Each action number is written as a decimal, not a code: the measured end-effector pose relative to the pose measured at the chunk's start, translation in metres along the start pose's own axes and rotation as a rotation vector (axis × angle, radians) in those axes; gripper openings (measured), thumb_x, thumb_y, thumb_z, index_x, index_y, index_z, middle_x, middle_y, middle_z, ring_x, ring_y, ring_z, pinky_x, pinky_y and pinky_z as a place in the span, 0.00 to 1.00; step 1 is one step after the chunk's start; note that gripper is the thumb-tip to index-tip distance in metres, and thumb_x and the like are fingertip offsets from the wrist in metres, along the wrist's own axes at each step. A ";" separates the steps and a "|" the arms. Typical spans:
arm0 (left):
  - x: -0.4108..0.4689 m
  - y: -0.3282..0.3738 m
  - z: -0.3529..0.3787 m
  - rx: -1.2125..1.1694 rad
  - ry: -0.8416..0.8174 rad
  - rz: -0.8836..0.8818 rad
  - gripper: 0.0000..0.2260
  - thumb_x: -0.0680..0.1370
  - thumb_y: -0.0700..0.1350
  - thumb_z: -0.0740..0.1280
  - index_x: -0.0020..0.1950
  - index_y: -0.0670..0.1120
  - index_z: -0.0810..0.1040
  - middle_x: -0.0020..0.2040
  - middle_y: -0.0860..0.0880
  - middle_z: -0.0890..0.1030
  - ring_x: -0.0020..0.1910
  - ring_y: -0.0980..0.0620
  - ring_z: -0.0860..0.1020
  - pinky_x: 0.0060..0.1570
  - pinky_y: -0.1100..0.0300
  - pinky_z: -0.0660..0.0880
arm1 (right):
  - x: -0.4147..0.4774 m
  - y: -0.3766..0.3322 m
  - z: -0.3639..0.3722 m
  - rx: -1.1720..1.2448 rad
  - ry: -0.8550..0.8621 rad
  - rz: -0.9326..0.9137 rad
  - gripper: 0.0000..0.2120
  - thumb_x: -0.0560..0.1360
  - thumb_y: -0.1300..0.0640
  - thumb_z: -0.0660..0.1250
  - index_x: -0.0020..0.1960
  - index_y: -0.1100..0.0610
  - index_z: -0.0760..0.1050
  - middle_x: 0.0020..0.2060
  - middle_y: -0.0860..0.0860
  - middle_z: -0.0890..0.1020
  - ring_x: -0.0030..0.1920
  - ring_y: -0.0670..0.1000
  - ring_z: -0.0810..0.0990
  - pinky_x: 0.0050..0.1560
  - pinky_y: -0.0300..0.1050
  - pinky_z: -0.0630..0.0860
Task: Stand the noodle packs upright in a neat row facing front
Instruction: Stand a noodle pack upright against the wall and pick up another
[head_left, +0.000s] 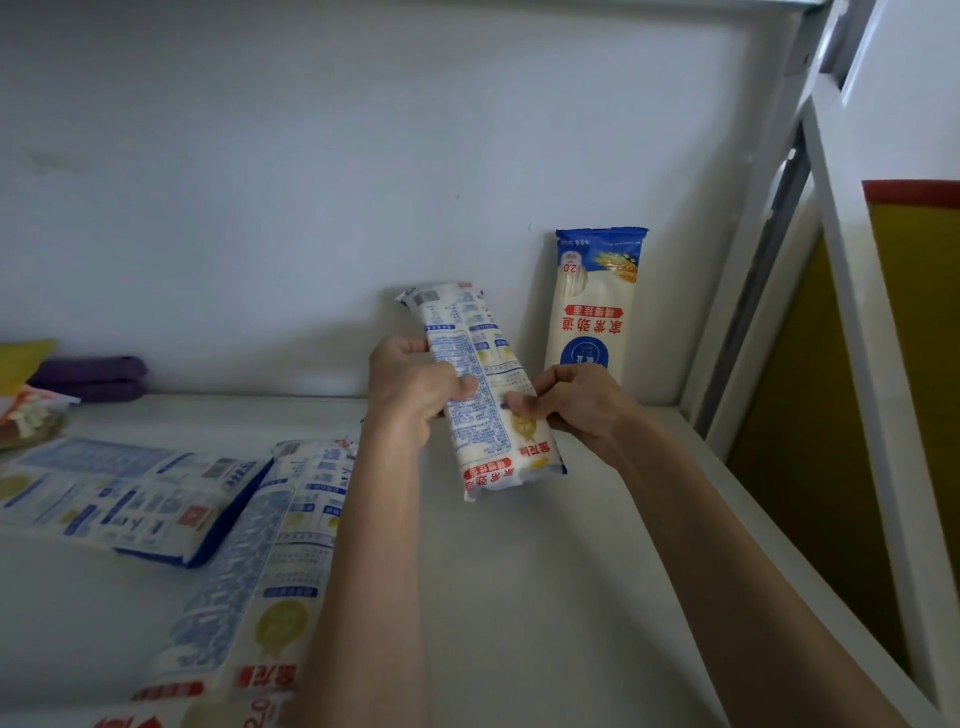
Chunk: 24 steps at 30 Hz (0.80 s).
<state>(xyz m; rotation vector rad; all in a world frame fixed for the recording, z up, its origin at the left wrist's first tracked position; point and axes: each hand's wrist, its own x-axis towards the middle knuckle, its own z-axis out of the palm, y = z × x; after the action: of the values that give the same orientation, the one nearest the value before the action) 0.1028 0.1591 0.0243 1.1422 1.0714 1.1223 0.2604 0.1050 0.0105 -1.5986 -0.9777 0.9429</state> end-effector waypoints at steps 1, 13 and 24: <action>0.000 -0.001 0.001 -0.003 0.009 0.029 0.23 0.67 0.26 0.74 0.56 0.41 0.72 0.47 0.45 0.83 0.42 0.50 0.82 0.36 0.56 0.80 | 0.001 0.000 0.000 0.019 0.013 -0.019 0.13 0.67 0.65 0.77 0.38 0.59 0.71 0.48 0.56 0.84 0.51 0.58 0.83 0.56 0.59 0.80; 0.003 -0.034 0.023 0.038 -0.074 0.442 0.23 0.73 0.28 0.69 0.64 0.46 0.76 0.55 0.50 0.85 0.52 0.56 0.83 0.51 0.58 0.81 | 0.008 0.009 0.010 0.006 0.212 -0.185 0.18 0.69 0.69 0.74 0.58 0.62 0.77 0.47 0.51 0.83 0.47 0.51 0.83 0.47 0.47 0.82; 0.034 -0.083 0.020 0.454 -0.018 0.250 0.21 0.64 0.33 0.77 0.54 0.47 0.81 0.48 0.49 0.85 0.44 0.51 0.83 0.49 0.54 0.81 | 0.023 0.027 0.024 -0.175 0.373 -0.287 0.17 0.71 0.65 0.74 0.57 0.59 0.74 0.52 0.52 0.82 0.54 0.52 0.82 0.44 0.41 0.78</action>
<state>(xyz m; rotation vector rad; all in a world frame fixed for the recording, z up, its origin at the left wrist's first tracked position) 0.1348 0.1850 -0.0575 1.6775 1.2300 1.0839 0.2513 0.1296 -0.0235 -1.6472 -1.0075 0.3541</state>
